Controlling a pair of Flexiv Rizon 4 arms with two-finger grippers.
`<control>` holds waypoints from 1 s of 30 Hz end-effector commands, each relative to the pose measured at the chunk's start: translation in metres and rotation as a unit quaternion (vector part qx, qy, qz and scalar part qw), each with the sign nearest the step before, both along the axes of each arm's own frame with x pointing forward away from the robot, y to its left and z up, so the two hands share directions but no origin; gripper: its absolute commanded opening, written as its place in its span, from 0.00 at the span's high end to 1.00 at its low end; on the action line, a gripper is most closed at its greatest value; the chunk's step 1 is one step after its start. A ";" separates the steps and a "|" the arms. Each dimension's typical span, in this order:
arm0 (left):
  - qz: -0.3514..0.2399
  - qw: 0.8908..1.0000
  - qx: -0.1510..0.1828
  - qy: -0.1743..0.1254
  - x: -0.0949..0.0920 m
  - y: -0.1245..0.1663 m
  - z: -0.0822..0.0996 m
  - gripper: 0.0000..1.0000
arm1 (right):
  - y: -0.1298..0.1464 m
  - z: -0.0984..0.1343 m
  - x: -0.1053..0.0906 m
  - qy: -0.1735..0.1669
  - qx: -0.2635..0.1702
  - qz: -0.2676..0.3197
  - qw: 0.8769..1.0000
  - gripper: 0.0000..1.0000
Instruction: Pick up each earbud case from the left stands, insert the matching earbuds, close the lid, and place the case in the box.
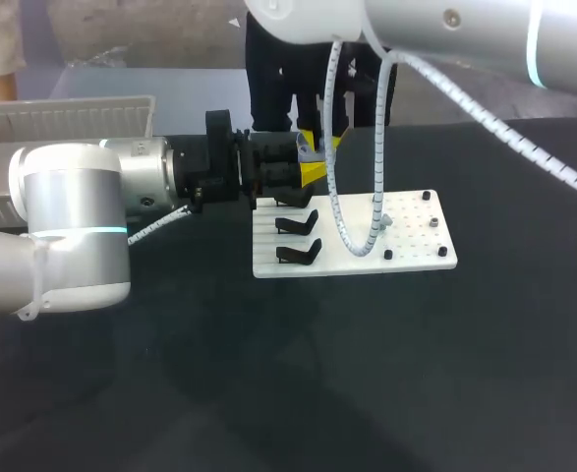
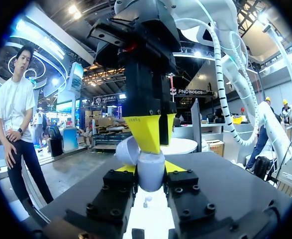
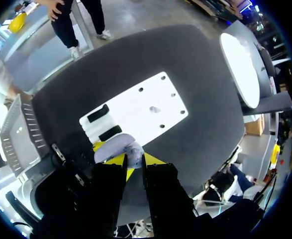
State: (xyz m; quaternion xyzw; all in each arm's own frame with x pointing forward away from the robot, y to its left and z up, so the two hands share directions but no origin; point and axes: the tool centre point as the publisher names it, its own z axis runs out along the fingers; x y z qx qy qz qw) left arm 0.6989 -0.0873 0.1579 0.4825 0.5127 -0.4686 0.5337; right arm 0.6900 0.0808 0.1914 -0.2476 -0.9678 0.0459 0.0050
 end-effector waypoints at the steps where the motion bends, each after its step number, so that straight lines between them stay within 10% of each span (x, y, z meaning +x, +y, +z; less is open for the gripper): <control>1: 0.004 1.000 -0.002 -0.003 -0.002 0.000 -0.001 1.00 | 0.001 -0.002 0.003 0.004 -0.001 -0.001 1.000 1.00; 9: 0.004 1.000 -0.002 -0.003 -0.002 0.000 -0.001 1.00 | 0.000 -0.003 0.003 0.005 0.001 -0.004 1.000 0.98; 10: 0.004 1.000 -0.002 -0.003 -0.002 0.000 -0.001 1.00 | 0.000 -0.003 0.002 0.005 0.002 -0.004 1.000 0.80; 13: 0.004 1.000 -0.002 -0.003 -0.002 0.000 -0.001 1.00 | -0.001 0.000 0.001 0.001 0.004 -0.004 1.000 0.68; 30: 0.004 1.000 -0.002 -0.003 -0.002 0.000 -0.001 1.00 | -0.009 0.030 -0.035 -0.065 0.061 0.063 0.994 0.56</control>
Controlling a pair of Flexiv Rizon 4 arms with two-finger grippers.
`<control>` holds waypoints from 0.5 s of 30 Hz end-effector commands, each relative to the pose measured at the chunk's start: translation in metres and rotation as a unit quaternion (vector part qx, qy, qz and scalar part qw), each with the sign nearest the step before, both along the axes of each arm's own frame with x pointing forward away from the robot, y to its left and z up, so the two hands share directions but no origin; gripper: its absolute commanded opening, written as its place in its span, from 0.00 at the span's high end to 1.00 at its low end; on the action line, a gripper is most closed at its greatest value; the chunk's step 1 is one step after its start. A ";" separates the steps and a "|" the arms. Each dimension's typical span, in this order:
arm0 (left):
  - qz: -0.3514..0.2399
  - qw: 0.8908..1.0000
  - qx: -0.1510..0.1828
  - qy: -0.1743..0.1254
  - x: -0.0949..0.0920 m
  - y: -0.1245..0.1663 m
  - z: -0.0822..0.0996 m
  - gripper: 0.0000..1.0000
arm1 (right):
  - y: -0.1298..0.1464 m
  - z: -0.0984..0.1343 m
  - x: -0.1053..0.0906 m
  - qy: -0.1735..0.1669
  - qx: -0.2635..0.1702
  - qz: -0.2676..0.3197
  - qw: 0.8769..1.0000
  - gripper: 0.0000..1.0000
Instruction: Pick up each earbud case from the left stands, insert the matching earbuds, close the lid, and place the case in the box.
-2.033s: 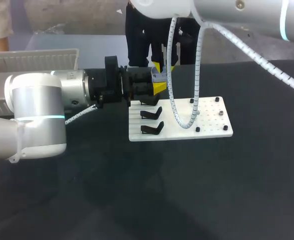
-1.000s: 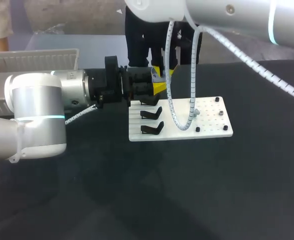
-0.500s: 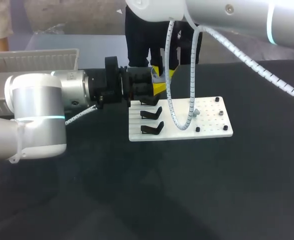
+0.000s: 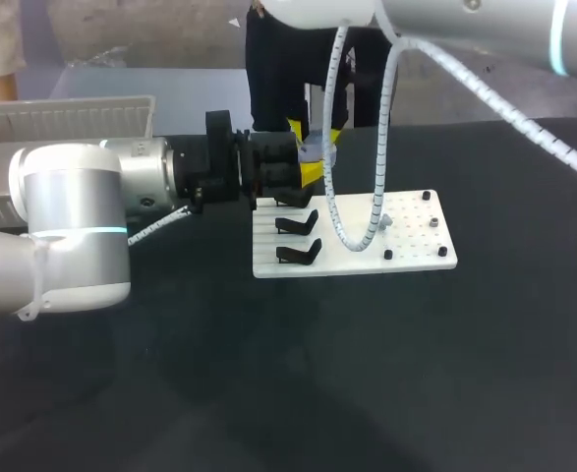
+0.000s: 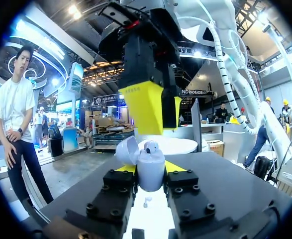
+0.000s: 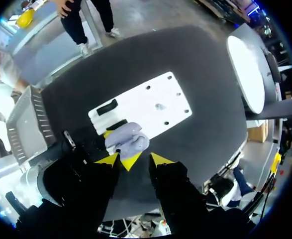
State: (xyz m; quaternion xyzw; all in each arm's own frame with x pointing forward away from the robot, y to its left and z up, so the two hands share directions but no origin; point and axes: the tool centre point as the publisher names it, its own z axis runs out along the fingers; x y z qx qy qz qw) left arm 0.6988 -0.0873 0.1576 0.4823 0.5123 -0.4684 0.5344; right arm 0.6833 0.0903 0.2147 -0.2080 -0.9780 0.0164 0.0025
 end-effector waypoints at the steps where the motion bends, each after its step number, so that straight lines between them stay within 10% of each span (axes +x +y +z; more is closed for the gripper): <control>1: 0.004 1.000 -0.002 -0.002 -0.002 0.000 -0.001 1.00 | -0.022 0.010 -0.032 -0.073 0.041 0.029 0.996 0.55; 6: 0.004 1.000 -0.002 -0.002 -0.002 0.000 -0.001 1.00 | -0.040 0.018 -0.048 -0.130 0.046 0.062 0.988 0.00; 15: 0.004 1.000 -0.002 -0.002 -0.002 0.000 -0.001 1.00 | -0.060 0.016 -0.071 -0.163 0.052 0.108 0.979 0.00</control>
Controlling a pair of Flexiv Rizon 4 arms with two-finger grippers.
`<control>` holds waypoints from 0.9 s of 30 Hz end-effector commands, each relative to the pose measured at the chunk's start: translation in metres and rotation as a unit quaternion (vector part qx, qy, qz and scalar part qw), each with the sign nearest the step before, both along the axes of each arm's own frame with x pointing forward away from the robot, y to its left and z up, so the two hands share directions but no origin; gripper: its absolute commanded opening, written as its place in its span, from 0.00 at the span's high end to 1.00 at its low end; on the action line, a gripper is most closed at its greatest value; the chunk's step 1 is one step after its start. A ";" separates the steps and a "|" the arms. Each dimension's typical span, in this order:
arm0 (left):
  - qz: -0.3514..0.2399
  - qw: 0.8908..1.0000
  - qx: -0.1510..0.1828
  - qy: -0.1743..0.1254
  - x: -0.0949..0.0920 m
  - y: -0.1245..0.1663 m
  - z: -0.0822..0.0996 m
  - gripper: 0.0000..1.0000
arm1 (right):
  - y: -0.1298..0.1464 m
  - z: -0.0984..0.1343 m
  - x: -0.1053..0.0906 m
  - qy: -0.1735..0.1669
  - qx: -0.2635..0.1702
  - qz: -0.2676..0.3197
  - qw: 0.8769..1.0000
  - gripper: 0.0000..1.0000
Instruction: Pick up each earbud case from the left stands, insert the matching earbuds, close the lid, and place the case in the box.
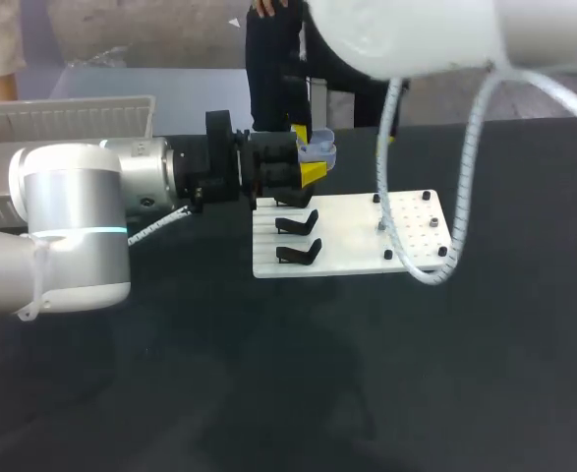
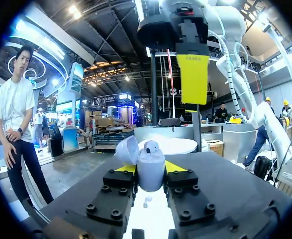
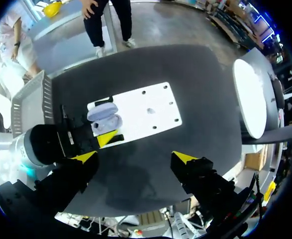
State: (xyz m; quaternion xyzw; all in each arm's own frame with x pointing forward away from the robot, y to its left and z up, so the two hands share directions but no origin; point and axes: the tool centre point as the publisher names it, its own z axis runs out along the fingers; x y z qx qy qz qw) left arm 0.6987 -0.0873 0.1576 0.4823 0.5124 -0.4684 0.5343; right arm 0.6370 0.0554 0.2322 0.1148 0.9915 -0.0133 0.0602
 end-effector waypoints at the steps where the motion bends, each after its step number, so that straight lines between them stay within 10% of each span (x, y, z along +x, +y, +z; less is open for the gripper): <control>1: 0.004 1.000 -0.002 -0.002 -0.002 0.000 -0.001 1.00 | -0.027 -0.001 -0.027 -0.098 0.070 0.026 0.992 0.00; 27: 0.004 1.000 -0.002 -0.002 -0.002 0.000 -0.001 1.00 | -0.039 0.002 -0.036 -0.116 0.059 0.044 0.991 0.00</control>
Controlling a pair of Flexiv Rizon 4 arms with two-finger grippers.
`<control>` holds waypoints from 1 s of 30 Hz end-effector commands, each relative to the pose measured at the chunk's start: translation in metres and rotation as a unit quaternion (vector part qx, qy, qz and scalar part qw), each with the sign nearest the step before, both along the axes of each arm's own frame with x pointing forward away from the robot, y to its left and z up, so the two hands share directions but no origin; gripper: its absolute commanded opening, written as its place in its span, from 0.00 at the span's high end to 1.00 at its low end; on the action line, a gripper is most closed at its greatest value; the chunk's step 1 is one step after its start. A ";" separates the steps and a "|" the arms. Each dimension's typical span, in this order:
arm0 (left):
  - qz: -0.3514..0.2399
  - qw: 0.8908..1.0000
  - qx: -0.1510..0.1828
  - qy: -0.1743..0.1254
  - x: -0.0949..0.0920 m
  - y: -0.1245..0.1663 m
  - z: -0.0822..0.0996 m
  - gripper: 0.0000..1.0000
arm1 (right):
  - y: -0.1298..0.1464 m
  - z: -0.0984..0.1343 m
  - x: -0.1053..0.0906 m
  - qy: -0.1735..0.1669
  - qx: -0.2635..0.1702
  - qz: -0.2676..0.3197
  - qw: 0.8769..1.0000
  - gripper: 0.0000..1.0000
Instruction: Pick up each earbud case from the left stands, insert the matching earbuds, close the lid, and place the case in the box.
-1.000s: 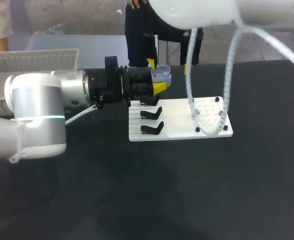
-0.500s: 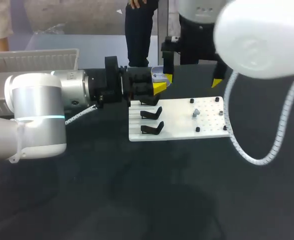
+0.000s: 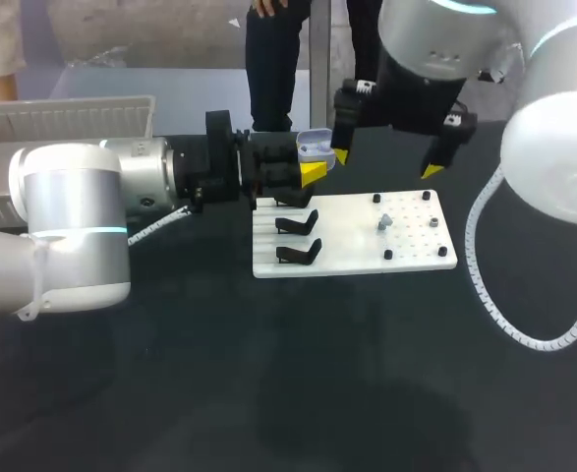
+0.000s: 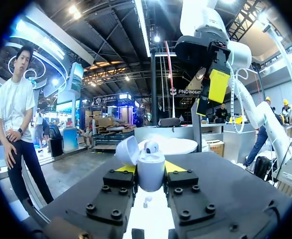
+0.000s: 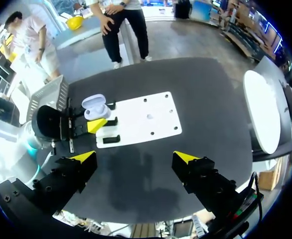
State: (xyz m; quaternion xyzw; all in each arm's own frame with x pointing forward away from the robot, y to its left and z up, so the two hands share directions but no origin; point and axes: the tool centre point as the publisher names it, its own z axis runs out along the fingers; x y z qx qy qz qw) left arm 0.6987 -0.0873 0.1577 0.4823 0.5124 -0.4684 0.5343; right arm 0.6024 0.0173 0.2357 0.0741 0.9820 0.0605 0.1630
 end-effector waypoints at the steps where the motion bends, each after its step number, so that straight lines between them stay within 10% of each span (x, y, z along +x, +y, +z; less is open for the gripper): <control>1: 0.004 1.000 -0.002 -0.002 -0.002 0.000 -0.001 1.00 | -0.003 -0.008 0.001 -0.010 0.011 0.001 1.000 0.00; 30: 0.004 1.000 -0.002 -0.002 -0.002 0.000 -0.001 1.00 | -0.034 -0.170 0.074 0.052 0.050 -0.028 0.997 0.00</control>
